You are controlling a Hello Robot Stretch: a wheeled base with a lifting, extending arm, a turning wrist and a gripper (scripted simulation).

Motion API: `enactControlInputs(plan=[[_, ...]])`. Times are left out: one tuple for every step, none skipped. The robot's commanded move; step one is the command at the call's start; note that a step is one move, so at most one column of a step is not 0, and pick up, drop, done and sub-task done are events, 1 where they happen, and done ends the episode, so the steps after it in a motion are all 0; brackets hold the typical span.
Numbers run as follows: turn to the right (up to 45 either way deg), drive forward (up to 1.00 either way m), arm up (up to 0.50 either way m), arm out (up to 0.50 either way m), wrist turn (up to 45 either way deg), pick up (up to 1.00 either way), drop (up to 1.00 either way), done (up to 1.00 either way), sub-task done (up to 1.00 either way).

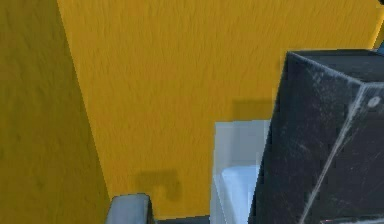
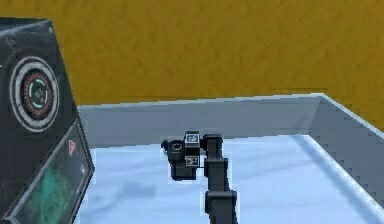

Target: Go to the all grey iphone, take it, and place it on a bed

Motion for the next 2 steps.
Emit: enactControlInputs(plan=[[0.0, 0.00, 0.00, 0.00, 0.0, 0.00, 1.00, 0.00, 0.00], [0.0, 0.00, 0.10, 0.00, 0.0, 0.00, 0.00, 0.00, 0.00]])
